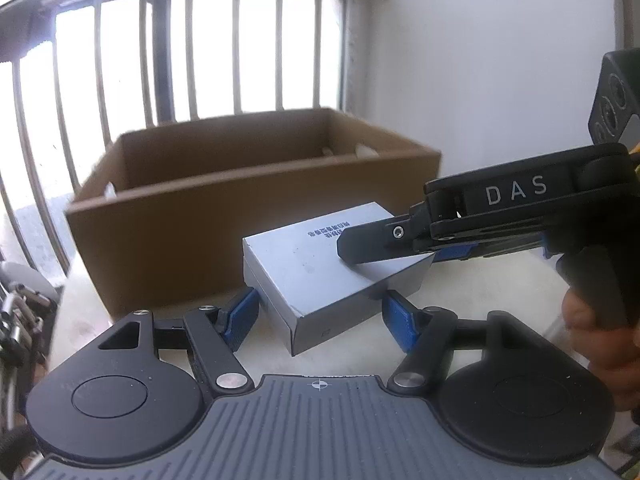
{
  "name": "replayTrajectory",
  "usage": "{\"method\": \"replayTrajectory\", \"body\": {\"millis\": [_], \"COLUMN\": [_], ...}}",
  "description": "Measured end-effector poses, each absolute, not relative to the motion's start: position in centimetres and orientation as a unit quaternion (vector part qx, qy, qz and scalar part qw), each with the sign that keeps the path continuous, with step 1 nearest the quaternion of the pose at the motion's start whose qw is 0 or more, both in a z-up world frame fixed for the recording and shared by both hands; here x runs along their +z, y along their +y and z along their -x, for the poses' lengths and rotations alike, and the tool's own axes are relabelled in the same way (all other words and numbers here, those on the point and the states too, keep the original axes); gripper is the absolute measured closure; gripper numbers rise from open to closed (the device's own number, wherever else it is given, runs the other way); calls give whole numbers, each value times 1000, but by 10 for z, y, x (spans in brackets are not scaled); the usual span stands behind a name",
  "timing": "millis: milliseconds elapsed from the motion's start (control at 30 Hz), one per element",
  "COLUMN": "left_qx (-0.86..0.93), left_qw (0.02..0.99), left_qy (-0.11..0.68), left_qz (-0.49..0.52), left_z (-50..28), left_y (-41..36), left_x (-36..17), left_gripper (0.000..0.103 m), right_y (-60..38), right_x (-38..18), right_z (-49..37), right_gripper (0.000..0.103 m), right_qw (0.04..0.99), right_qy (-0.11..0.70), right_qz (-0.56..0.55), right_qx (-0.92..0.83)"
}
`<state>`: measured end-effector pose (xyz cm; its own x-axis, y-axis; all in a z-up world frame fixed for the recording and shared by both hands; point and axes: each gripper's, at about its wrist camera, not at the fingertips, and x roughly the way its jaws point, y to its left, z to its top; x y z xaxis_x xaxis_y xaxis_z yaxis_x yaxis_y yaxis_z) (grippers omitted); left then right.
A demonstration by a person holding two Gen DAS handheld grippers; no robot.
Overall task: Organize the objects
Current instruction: 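Lift the white box with the right gripper and carry it over the cardboard box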
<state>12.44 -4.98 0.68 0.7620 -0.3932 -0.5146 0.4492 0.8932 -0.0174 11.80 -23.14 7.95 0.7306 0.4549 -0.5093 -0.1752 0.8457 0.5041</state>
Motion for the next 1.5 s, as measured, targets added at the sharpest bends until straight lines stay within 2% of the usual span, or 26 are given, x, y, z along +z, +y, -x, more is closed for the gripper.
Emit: {"method": "replayTrajectory", "body": {"millis": [367, 733, 1000, 1200, 1500], "left_qx": [-186, -177, -180, -191, -183], "left_qw": [959, 956, 933, 892, 814], "left_qy": [202, 224, 309, 409, 549], "left_qz": [-64, -63, -39, -31, 39], "left_z": [-152, -222, -304, -366, -430], "left_y": [-31, -22, -22, -30, -27], "left_x": [60, 87, 73, 46, 11], "left_gripper": [35, 35, 35, 35, 34], "right_y": [-205, -199, -207, -215, -223], "right_x": [135, 157, 141, 100, 48], "right_z": [-163, -248, -343, -403, -439], "right_gripper": [40, 40, 40, 40, 40], "right_qw": [918, 904, 870, 835, 794], "right_qy": [277, 314, 398, 472, 542], "right_qz": [-189, -192, -205, -211, -220], "right_qx": [210, 219, 206, 187, 164]}}
